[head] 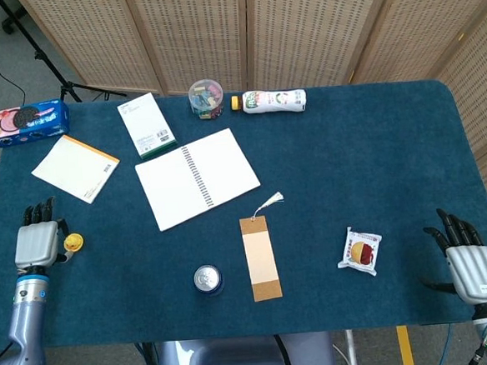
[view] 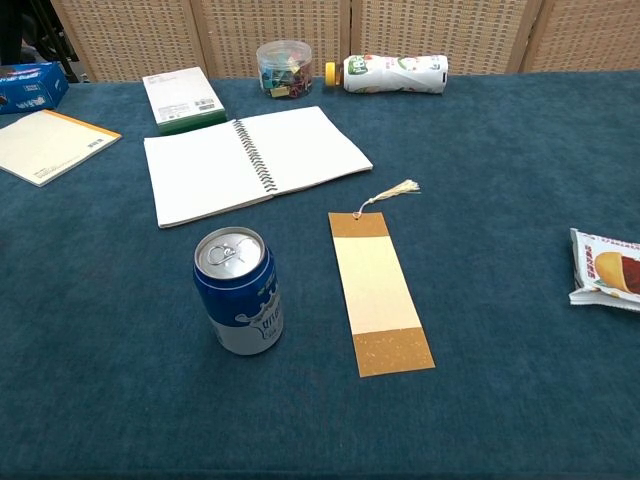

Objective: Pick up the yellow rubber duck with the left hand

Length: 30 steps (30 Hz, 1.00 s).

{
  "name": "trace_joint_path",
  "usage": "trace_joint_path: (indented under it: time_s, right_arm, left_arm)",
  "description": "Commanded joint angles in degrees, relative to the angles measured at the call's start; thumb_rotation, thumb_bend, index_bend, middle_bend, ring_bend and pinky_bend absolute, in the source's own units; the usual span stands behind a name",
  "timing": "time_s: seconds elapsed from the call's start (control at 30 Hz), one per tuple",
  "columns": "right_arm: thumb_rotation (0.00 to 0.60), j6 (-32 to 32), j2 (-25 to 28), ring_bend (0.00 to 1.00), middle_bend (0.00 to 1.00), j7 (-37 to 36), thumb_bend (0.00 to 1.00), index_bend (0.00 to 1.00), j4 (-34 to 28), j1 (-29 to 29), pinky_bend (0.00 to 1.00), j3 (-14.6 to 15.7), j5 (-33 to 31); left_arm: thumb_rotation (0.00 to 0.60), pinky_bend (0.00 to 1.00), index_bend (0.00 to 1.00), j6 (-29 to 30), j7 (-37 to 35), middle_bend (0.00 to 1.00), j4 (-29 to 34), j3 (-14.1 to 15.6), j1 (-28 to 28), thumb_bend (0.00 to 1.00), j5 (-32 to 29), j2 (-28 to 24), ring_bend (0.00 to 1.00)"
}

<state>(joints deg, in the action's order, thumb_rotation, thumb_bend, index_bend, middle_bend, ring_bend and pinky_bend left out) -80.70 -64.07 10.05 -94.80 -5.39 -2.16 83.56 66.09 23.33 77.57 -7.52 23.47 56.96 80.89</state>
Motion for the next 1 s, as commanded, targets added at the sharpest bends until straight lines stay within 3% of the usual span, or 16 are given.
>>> trace_joint_path:
  time_s: [0.03, 0.33, 0.4, 0.5, 0.73, 1.0]
  right_arm:
    - [0.6, 0.0, 0.0, 0.0, 0.0, 0.0, 0.0, 0.2, 0.0, 0.0, 0.09, 0.0, 0.0]
    - [0.6, -0.1, -0.1, 0.0, 0.0, -0.2, 0.0, 0.2, 0.2, 0.0, 0.09, -0.1, 0.1]
    - [0.6, -0.3, -0.1, 0.0, 0.0, -0.4, 0.0, 0.19, 0.3, 0.0, 0.09, -0.2, 0.1]
    - [0.6, -0.5, -0.2, 0.0, 0.0, -0.8, 0.0, 0.19, 0.5, 0.0, 0.09, -0.3, 0.1]
    - [0.6, -0.5, -0.2, 0.0, 0.0, -1.5, 0.0, 0.18, 0.8, 0.0, 0.09, -0.6, -0.1]
    - [0.6, -0.2, -0.6, 0.0, 0.0, -1.0, 0.0, 0.17, 1.1, -0.1, 0.09, -0.7, -0.4]
  left_arm:
    - [0.6, 0.0, 0.54, 0.9, -1.5, 0.0, 1.6, -0.5, -0.3, 0.13, 1.0, -0.8, 0.0]
    - [0.6, 0.0, 0.27, 7.7, -10.7, 0.0, 13.5, -0.5, -4.0, 0.12, 9.9, -7.1, 0.0]
    - [0.6, 0.0, 0.12, 9.4, -11.5, 0.0, 14.5, 0.1, -5.0, 0.11, 11.5, -7.6, 0.0]
    - [0.6, 0.0, 0.0, 12.0, -12.6, 0.0, 14.5, 1.6, -6.9, 0.1, 13.9, -7.1, 0.0]
    - [0.6, 0.0, 0.0, 16.6, -12.9, 0.0, 11.2, 5.0, -10.3, 0.1, 19.5, -4.7, 0.0]
    - [0.6, 0.0, 0.0, 21.6, -13.8, 0.0, 7.9, 6.2, -13.2, 0.1, 23.8, -3.1, 0.0]
